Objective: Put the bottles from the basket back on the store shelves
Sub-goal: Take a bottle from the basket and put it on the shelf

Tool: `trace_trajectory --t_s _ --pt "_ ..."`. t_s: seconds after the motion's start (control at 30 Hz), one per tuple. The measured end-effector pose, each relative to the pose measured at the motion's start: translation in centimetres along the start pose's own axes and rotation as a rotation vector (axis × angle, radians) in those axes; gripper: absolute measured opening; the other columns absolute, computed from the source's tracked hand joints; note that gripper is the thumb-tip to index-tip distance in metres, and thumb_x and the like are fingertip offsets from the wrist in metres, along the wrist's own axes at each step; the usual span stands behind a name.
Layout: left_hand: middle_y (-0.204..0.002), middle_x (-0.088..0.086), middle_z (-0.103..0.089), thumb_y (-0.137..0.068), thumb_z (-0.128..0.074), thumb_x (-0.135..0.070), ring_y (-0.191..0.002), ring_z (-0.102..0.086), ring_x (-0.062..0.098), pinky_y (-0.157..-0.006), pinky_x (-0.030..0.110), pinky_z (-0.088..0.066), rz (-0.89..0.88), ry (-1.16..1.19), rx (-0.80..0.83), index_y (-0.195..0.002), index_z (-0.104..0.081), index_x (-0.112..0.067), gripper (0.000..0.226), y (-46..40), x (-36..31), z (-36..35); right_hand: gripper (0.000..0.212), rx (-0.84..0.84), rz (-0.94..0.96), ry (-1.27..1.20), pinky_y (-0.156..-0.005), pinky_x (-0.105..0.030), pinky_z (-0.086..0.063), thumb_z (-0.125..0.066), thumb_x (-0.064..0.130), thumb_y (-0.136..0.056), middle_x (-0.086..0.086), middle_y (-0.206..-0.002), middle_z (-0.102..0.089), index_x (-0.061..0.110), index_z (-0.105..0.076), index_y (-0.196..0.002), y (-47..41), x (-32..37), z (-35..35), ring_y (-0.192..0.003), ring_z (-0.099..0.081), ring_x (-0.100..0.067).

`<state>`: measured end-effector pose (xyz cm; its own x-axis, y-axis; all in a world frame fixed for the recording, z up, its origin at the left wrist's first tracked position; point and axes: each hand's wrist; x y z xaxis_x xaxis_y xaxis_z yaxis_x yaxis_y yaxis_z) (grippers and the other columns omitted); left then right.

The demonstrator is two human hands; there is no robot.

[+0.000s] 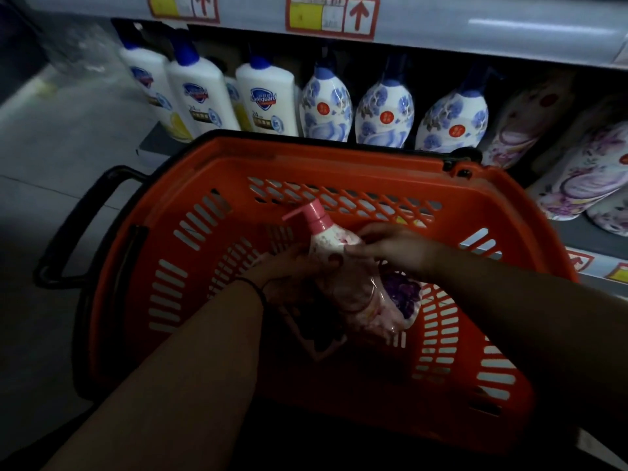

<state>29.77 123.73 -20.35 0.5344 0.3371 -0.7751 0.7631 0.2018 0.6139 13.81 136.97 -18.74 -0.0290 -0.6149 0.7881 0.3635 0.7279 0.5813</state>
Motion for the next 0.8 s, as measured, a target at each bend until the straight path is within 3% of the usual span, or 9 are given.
trace_trajectory --t_s 0.1,0.17,0.27,0.33,0.5,0.63,0.8 --pt "-0.086 -0.003 -0.075 -0.085 -0.062 0.004 -0.081 -0.070 0.010 -0.069 0.023 -0.057 -0.047 -0.027 -0.042 -0.108 -0.063 -0.006 0.026 1.5 -1.2 0.2 0.030 -0.006 0.038 -0.149 -0.080 -0.032 -0.052 -0.076 0.023 -0.076 0.002 -0.100 -0.069 0.020 -0.065 -0.104 1.2 2.1 0.4 -0.092 -0.064 -0.014" --pt "-0.088 -0.001 -0.076 -0.079 -0.068 0.001 -0.086 -0.069 0.018 -0.079 0.031 -0.055 -0.087 0.031 -0.069 -0.102 -0.067 -0.011 0.026 2.9 -2.6 -0.2 0.026 -0.030 0.076 -0.229 -0.082 -0.035 -0.052 -0.076 0.023 -0.076 -0.001 -0.098 -0.071 0.018 -0.067 -0.099 2.1 3.8 0.6 -0.094 -0.066 -0.018" --pt "-0.108 0.014 -0.072 -0.075 -0.074 -0.018 -0.100 -0.067 0.035 -0.092 0.052 -0.048 -0.189 0.164 -0.143 -0.117 -0.062 -0.015 0.044 5.2 -5.3 -1.2 0.034 -0.068 0.158 -0.315 -0.071 -0.028 -0.055 -0.072 0.031 -0.080 -0.004 -0.102 -0.073 0.010 -0.068 -0.106 4.2 6.6 0.8 -0.094 -0.070 -0.020" --pt "-0.114 0.010 -0.070 -0.078 -0.073 -0.028 -0.104 -0.066 0.035 -0.095 0.056 -0.048 -0.230 0.158 -0.192 -0.121 -0.058 -0.022 0.046 6.5 -7.6 -1.8 0.037 -0.117 0.228 -0.352 -0.065 -0.023 -0.056 -0.070 0.035 -0.082 -0.006 -0.104 -0.074 0.008 -0.070 -0.108 6.0 8.8 1.0 -0.092 -0.072 -0.019" --pt "-0.110 0.000 -0.072 -0.075 -0.074 -0.043 -0.099 -0.069 0.028 -0.090 0.051 -0.052 -0.326 0.051 -0.239 -0.114 -0.062 -0.027 0.043 9.9 -12.8 -5.2 0.026 -0.048 0.292 -0.345 -0.064 -0.025 -0.056 -0.060 0.033 -0.091 0.000 -0.101 -0.074 0.022 -0.065 -0.114 11.9 12.1 2.8 -0.082 -0.072 -0.012" --pt "-0.102 -0.001 -0.073 -0.080 -0.070 -0.046 -0.097 -0.069 0.026 -0.081 0.039 -0.054 -0.350 0.004 -0.221 -0.105 -0.067 -0.024 0.033 12.1 -15.2 -9.6 0.042 -0.043 0.296 -0.236 -0.089 -0.050 -0.052 -0.066 0.021 -0.086 0.000 -0.116 -0.069 0.039 -0.053 -0.121 16.7 12.2 5.2 -0.105 -0.066 -0.023" --pt "-0.102 0.004 -0.074 -0.084 -0.068 -0.040 -0.097 -0.069 0.026 -0.084 0.041 -0.055 -0.321 -0.069 -0.099 -0.101 -0.069 -0.019 0.027 12.5 -16.5 -15.8 0.048 -0.246 0.203 -0.165 -0.080 -0.039 -0.057 -0.073 0.030 -0.080 -0.008 -0.110 -0.070 0.011 -0.054 -0.121 23.0 9.7 9.2 -0.098 -0.068 -0.025"
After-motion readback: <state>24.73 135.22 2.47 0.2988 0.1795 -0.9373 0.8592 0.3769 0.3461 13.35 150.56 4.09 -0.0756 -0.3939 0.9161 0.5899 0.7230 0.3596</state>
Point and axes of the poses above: each hand's wrist, its own y-axis away from the middle knuckle, its own z-axis out of the back of the hand, x = y × z
